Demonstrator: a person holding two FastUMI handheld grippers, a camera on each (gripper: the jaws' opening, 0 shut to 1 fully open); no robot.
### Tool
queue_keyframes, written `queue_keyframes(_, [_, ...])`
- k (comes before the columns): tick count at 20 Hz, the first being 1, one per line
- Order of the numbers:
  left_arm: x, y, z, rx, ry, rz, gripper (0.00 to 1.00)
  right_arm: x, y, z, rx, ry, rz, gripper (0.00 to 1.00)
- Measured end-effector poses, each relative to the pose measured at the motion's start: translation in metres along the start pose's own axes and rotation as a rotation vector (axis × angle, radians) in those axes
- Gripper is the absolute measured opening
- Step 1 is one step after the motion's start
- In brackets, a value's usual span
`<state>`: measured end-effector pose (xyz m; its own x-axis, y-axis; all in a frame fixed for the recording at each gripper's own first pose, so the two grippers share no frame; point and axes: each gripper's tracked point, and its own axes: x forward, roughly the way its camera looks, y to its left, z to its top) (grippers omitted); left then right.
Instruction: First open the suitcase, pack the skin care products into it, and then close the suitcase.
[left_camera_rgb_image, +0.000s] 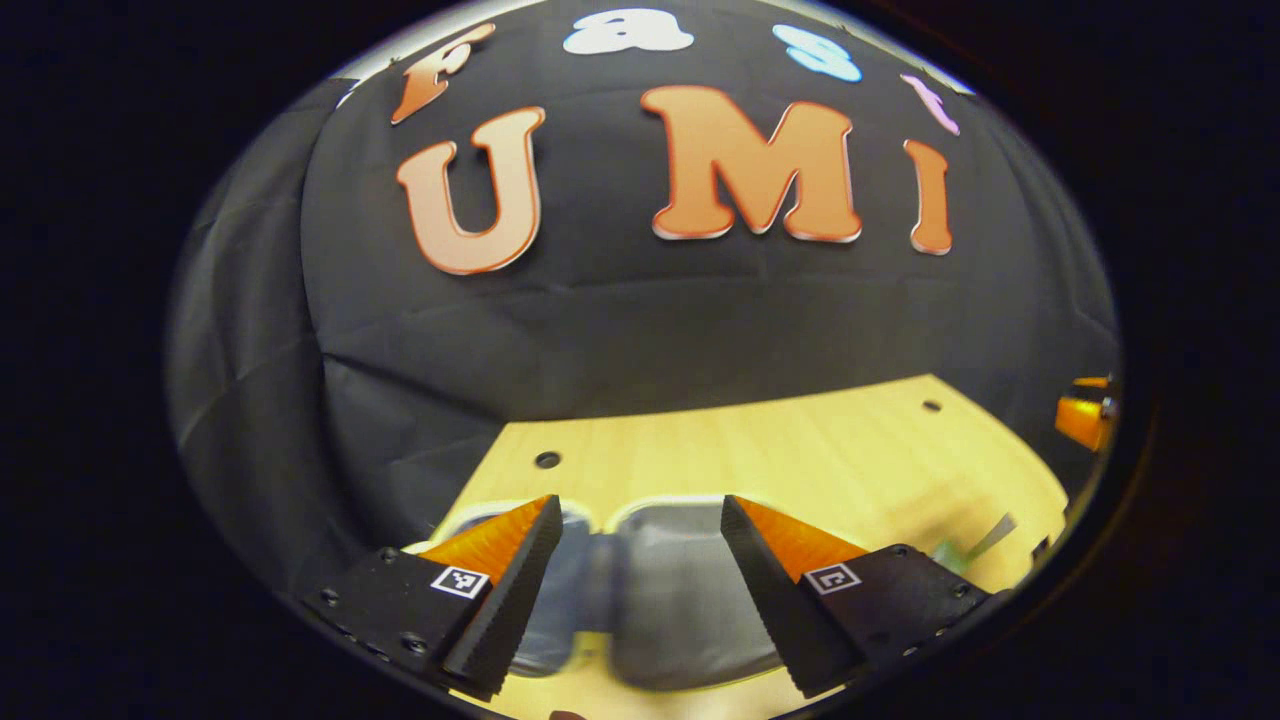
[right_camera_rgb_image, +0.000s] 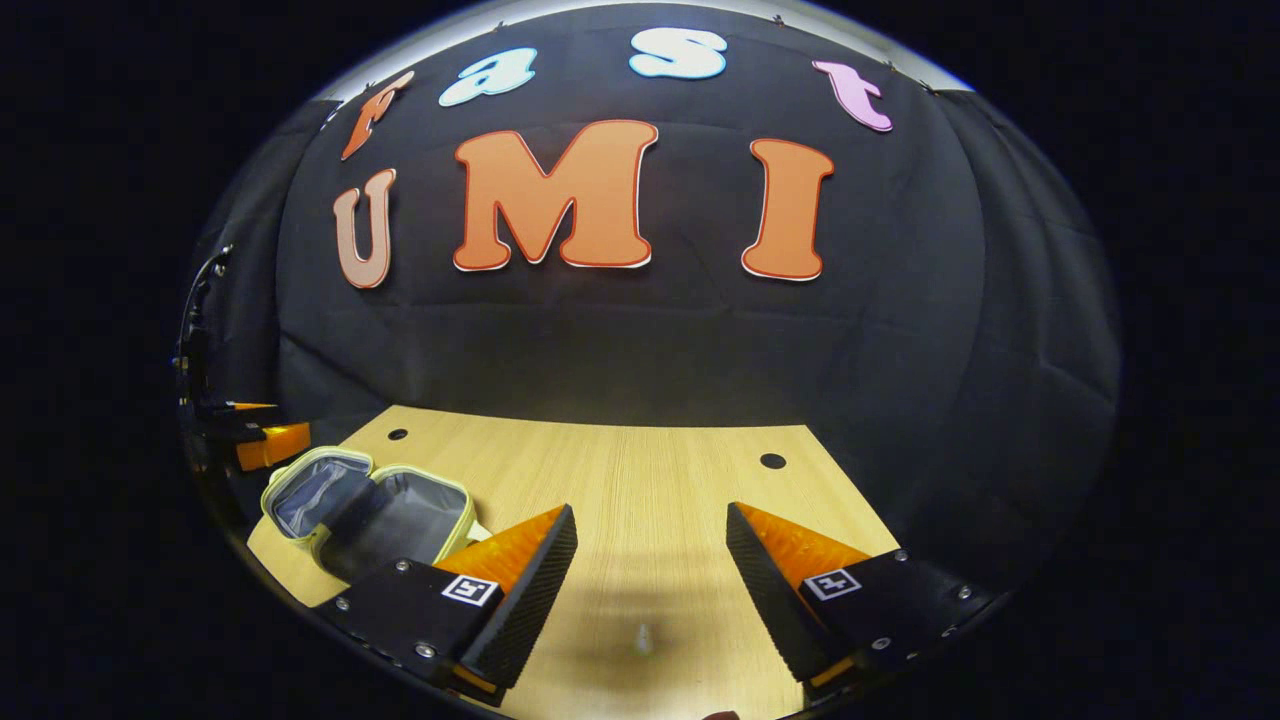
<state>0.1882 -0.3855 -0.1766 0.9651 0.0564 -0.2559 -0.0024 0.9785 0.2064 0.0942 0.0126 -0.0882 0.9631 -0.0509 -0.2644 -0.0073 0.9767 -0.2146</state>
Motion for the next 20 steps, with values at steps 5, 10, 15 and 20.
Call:
queue_keyframes(5, [-0.002,-0.142,-0.008,-0.009,-0.022,-0.131,0.99,-0.002,-0.028,-0.006,-0.071,0.000,0.066,0.95])
queue_keyframes(10, [0.006,-0.211,-0.058,0.010,0.067,-0.161,0.98,-0.006,-0.052,-0.017,-0.089,0.018,0.118,0.95])
queue_keyframes(15, [0.015,-0.235,-0.128,0.030,0.198,-0.149,0.99,-0.007,-0.067,-0.034,-0.109,0.047,0.145,0.95])
queue_keyframes(20, [0.021,-0.244,-0.174,0.082,0.285,-0.140,0.99,-0.005,-0.081,-0.051,-0.103,0.091,0.149,0.95])
